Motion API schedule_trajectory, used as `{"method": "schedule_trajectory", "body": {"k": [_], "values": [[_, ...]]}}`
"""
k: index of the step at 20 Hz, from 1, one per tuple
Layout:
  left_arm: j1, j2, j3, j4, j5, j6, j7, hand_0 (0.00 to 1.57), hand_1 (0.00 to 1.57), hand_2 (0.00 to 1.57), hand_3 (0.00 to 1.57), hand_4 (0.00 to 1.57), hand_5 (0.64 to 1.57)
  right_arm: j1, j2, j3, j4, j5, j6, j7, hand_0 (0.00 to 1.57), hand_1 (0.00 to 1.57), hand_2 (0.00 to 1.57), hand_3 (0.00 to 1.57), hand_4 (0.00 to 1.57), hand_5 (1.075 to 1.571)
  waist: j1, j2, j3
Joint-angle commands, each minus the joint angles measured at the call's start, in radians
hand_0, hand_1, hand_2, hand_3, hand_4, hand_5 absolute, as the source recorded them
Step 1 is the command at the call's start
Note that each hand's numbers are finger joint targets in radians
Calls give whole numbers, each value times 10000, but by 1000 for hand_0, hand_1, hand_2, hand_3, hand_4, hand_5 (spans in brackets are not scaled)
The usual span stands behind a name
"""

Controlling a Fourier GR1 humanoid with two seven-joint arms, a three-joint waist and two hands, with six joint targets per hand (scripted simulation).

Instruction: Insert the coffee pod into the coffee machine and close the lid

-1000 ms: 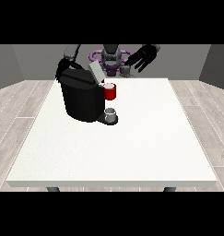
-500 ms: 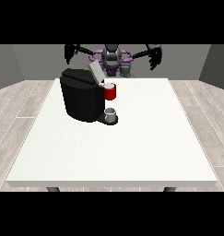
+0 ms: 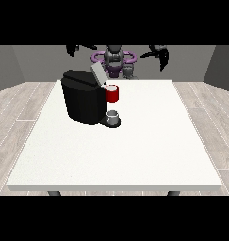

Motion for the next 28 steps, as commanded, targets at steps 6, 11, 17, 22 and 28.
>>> {"method": "schedule_trajectory", "body": {"k": [6, 11, 17, 22, 28], "values": [[765, -175, -1589, -1742, 1471, 370, 513, 0, 0, 0, 0, 394, 1571, -1190, 124, -765, 1307, -843, 120, 128, 0, 0, 0, 0, 83, 1571, 583, 866, 3], [1334, -177, -1992, -3126, 1534, 37, 1091, 0, 0, 0, 0, 356, 1571, -1921, -198, -1287, 2017, -1223, 0, 915, 0, 0, 0, 0, 176, 1571, 1158, 978, 3], [1553, -92, -1854, -4418, 1667, 701, 1364, 0, 0, 0, 0, 282, 1571, -2767, -323, -965, 2148, -1269, 409, 637, 0, 0, 0, 0, 0, 1571, 333, 2190, 1], [2726, 248, -2012, -5227, 1926, 273, 757, 0, 0, 0, 0, 349, 1571, -2885, -145, -670, 2450, -1201, 655, 294, 0, 0, 0, 0, 0, 1571, 406, 2448, -1], [3076, 208, -2226, -6479, 2204, 490, 1706, 0, 0, 0, 0, 374, 1571, -3493, -350, -575, 2844, -1061, 751, 344, 0, 0, 0, 0, 0, 1571, 281, 2554, 0]]}}
